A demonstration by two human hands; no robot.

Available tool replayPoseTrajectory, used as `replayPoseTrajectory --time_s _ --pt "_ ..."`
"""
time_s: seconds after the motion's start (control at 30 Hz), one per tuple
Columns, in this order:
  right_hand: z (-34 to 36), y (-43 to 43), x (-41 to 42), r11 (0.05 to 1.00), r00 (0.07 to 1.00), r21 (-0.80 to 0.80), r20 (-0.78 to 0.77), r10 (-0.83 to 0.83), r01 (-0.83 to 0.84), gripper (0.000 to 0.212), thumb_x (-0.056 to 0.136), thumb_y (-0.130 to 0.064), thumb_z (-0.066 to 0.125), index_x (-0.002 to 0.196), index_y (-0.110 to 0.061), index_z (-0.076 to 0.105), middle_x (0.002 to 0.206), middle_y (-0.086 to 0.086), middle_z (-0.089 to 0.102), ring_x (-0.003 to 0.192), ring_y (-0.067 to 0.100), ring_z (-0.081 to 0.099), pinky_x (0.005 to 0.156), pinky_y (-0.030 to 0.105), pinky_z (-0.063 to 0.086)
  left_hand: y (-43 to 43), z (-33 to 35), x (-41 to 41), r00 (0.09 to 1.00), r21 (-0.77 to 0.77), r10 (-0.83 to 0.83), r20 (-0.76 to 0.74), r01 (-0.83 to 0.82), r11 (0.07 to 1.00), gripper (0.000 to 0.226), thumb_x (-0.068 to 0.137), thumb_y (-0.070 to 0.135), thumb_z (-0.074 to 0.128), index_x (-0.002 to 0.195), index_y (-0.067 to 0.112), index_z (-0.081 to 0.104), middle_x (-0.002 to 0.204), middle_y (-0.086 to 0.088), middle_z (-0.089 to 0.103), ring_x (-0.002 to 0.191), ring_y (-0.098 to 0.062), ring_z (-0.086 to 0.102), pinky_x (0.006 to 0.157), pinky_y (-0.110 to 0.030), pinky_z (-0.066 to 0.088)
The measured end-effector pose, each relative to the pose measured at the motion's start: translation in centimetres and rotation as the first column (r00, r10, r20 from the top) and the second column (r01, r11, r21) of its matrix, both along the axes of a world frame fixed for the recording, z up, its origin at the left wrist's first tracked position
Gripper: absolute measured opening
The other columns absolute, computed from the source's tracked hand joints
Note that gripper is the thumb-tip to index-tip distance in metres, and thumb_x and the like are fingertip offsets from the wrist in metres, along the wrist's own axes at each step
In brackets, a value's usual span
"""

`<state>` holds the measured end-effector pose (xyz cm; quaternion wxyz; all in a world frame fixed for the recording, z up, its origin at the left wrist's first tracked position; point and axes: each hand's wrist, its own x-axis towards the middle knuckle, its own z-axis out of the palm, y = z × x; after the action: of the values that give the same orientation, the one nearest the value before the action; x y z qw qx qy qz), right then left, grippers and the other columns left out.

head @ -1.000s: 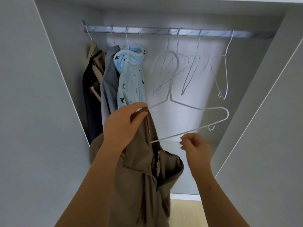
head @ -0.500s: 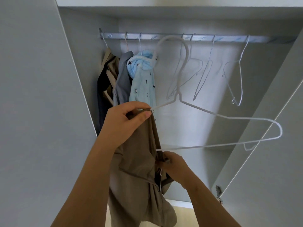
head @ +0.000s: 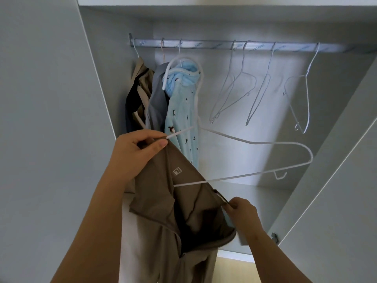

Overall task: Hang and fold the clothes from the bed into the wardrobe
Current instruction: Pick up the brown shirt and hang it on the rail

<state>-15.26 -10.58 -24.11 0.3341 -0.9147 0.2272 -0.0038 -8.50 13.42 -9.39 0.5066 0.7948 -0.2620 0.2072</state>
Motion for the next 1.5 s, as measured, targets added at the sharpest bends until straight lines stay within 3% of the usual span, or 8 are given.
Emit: replayPoseTrajectory --time_s 0.3,0.63,0.97,1.03,1.13,1.27,1.37,1.5 --pt "-0.4 -0.3 -0.3 0.969 1.0 0.246 -0.013 -0.007 0.01 0.009 0.09 -0.017 0.056 0.086 -0.014 0.048 0.082 0.002 0.053 0.07 0.01 0.049 0.059 0.015 0.038 0.7 0.0 0.7 1.0 -0.031 0.018 0.002 -0.018 0.999 0.03 0.081 0.012 0.067 0.082 0.042 0.062 0.069 0.03 0.063 0.072 0.01 0.057 0.068 0.0 0.042" --pt "1.9 1.2 0.0 0.552 0.972 0.811 -0.087 -0.218 0.197 0.029 0.087 -0.016 0.063 0.108 -0.007 0.047 0.095 0.015 0.056 0.082 0.025 0.057 0.064 0.03 0.051 0.1 -0.6 0.8 1.0 -0.019 0.019 -0.007 -0.019 1.0 0.031 0.081 0.013 0.068 0.082 0.043 0.062 0.071 0.013 0.062 0.07 0.01 0.056 0.067 0.0 0.042" --pt "3.2 0.4 -0.3 0.244 0.959 0.939 -0.196 -0.202 0.243 0.076 0.074 -0.077 0.038 0.083 -0.007 0.067 0.066 0.015 0.071 0.052 0.027 0.068 0.044 0.03 0.053 -0.2 -2.2 1.4 0.996 -0.006 0.073 -0.059 -0.073 0.997 0.027 0.082 0.019 0.067 0.081 0.045 0.062 0.07 0.009 0.062 0.067 0.004 0.055 0.063 -0.001 0.042" --pt "3.2 0.6 -0.4 0.286 0.962 0.925 -0.204 -0.18 0.25 0.059 0.085 -0.061 0.046 0.089 -0.005 0.066 0.071 0.016 0.07 0.06 0.028 0.068 0.046 0.029 0.053 -0.1 -2.6 1.5 0.992 -0.023 0.095 -0.082 -0.097 0.995 0.027 0.082 0.019 0.068 0.08 0.045 0.062 0.069 0.009 0.062 0.065 0.008 0.054 0.062 0.001 0.041" --pt "2.9 0.7 -0.2 0.589 0.976 0.779 -0.155 -0.152 0.215 0.024 0.086 -0.017 0.064 0.104 -0.005 0.055 0.09 0.015 0.062 0.081 0.026 0.061 0.065 0.03 0.057 -0.2 -3.0 1.6 0.989 -0.032 0.1 -0.112 -0.104 0.994 0.025 0.082 0.02 0.068 0.08 0.045 0.062 0.069 0.009 0.062 0.064 0.007 0.054 0.062 0.0 0.042" --pt "2.5 0.0 -0.2 0.957 0.99 0.279 -0.133 -0.041 0.077 0.016 0.082 -0.002 0.061 0.096 -0.008 0.055 0.09 0.006 0.055 0.077 0.015 0.052 0.071 0.021 0.045 0.1 -3.1 1.6 0.99 -0.002 0.086 -0.108 -0.087 0.996 0.028 0.082 0.02 0.068 0.079 0.046 0.062 0.07 0.012 0.062 0.068 0.01 0.055 0.064 0.002 0.041" --pt "2.4 -0.5 -0.2 0.997 0.998 -0.034 -0.004 -0.069 0.068 0.021 0.088 -0.001 0.05 0.104 -0.006 0.064 0.095 0.008 0.062 0.076 0.01 0.047 0.076 0.016 0.036 1.5 -2.5 1.8 0.992 0.027 0.053 -0.116 -0.05 0.998 0.034 0.081 0.018 0.068 0.076 0.051 0.064 0.069 0.01 0.065 0.071 0.007 0.058 0.066 0.0 0.042" --pt "2.9 -1.1 -0.1 0.971 0.962 -0.089 0.182 -0.203 0.221 0.029 0.09 -0.005 0.046 0.108 -0.014 0.067 0.109 0.009 0.063 0.095 0.023 0.058 0.083 0.021 0.039 4.4 -1.0 2.1 0.991 0.047 0.033 -0.132 -0.027 0.999 0.043 0.079 0.015 0.069 0.071 0.056 0.067 0.075 0.008 0.069 0.07 0.005 0.06 0.068 -0.002 0.044"
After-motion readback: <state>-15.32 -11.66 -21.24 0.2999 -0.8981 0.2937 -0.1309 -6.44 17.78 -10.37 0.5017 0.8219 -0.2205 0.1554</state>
